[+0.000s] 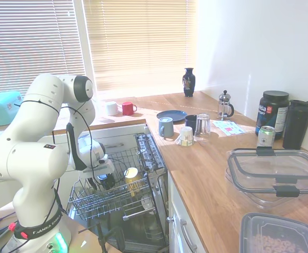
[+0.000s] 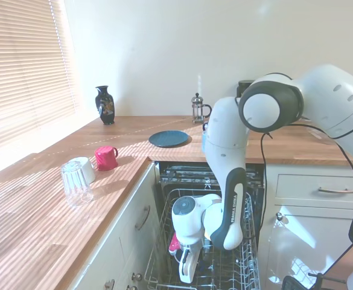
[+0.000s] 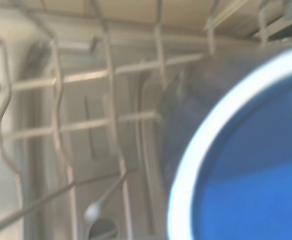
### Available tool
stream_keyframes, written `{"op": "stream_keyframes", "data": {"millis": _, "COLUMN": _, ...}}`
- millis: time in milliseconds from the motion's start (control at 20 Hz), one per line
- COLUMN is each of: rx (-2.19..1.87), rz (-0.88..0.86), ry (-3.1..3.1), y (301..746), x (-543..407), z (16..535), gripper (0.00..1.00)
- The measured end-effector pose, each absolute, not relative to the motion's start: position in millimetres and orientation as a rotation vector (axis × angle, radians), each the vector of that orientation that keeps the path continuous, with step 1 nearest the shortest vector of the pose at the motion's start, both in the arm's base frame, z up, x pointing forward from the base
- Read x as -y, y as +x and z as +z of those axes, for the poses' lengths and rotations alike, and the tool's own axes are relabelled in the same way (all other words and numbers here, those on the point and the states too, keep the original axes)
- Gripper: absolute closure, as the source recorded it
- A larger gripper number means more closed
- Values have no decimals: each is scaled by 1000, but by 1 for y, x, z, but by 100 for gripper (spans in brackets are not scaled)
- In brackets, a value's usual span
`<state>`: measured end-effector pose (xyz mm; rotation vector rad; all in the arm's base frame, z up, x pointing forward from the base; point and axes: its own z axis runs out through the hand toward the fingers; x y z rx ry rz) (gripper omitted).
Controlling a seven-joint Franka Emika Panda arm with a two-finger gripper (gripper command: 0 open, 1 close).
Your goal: Unload the blue mug from the dishwasher
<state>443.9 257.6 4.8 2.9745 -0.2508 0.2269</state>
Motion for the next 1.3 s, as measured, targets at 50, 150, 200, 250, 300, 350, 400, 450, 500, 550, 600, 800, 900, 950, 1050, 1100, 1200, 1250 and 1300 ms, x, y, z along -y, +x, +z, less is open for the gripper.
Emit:
{"op": "stream_keyframes", "data": {"millis": 50, "rx": 257, "rz": 233, "ry": 2973, "y": 446, "x": -256, "z": 5, "gripper": 100}}
{"op": "stream_keyframes", "data": {"millis": 150, "rx": 264, "rz": 241, "ry": 2976, "y": 447, "x": -254, "z": 5, "gripper": 100}}
{"op": "stream_keyframes", "data": {"millis": 200, "rx": 266, "rz": 245, "ry": 2977, "y": 447, "x": -253, "z": 4, "gripper": 100}}
{"op": "stream_keyframes", "data": {"millis": 250, "rx": 269, "rz": 248, "ry": 2976, "y": 446, "x": -253, "z": 3, "gripper": 100}}
{"op": "stream_keyframes", "data": {"millis": 300, "rx": 269, "rz": 249, "ry": 2977, "y": 445, "x": -253, "z": 1, "gripper": 100}}
{"op": "stream_keyframes", "data": {"millis": 350, "rx": 270, "rz": 250, "ry": 2977, "y": 444, "x": -252, "z": -1, "gripper": 100}}
{"op": "stream_keyframes", "data": {"millis": 400, "rx": 274, "rz": 254, "ry": 2977, "y": 444, "x": -251, "z": -3, "gripper": 100}}
{"op": "stream_keyframes", "data": {"millis": 450, "rx": 278, "rz": 258, "ry": 2978, "y": 444, "x": -250, "z": -4, "gripper": 100}}
{"op": "stream_keyframes", "data": {"millis": 500, "rx": 282, "rz": 263, "ry": 2975, "y": 444, "x": -249, "z": -4, "gripper": 100}}
{"op": "stream_keyframes", "data": {"millis": 550, "rx": 287, "rz": 268, "ry": 2975, "y": 444, "x": -248, "z": -4, "gripper": 100}}
{"op": "stream_keyframes", "data": {"millis": 600, "rx": 294, "rz": 274, "ry": 2977, "y": 444, "x": -247, "z": -4, "gripper": 100}}
{"op": "stream_keyframes", "data": {"millis": 800, "rx": 308, "rz": 298, "ry": 2978, "y": 443, "x": -246, "z": -5, "gripper": 100}}
{"op": "stream_keyframes", "data": {"millis": 900, "rx": 316, "rz": 307, "ry": 2979, "y": 442, "x": -246, "z": -5, "gripper": 100}}
{"op": "stream_keyframes", "data": {"millis": 950, "rx": 317, "rz": 309, "ry": 2980, "y": 441, "x": -245, "z": -6, "gripper": 100}}
{"op": "stream_keyframes", "data": {"millis": 1050, "rx": 319, "rz": 312, "ry": 2984, "y": 441, "x": -244, "z": -6, "gripper": 100}}
{"op": "stream_keyframes", "data": {"millis": 1100, "rx": 319, "rz": 315, "ry": 2987, "y": 441, "x": -243, "z": -6, "gripper": 100}}
{"op": "stream_keyframes", "data": {"millis": 1200, "rx": 320, "rz": 317, "ry": 2991, "y": 441, "x": -243, "z": -6, "gripper": 100}}
{"op": "stream_keyframes", "data": {"millis": 1250, "rx": 320, "rz": 317, "ry": 2993, "y": 441, "x": -243, "z": -5, "gripper": 100}}
{"op": "stream_keyframes", "data": {"millis": 1300, "rx": 320, "rz": 317, "ry": 2993, "y": 441, "x": -242, "z": -6, "gripper": 100}}
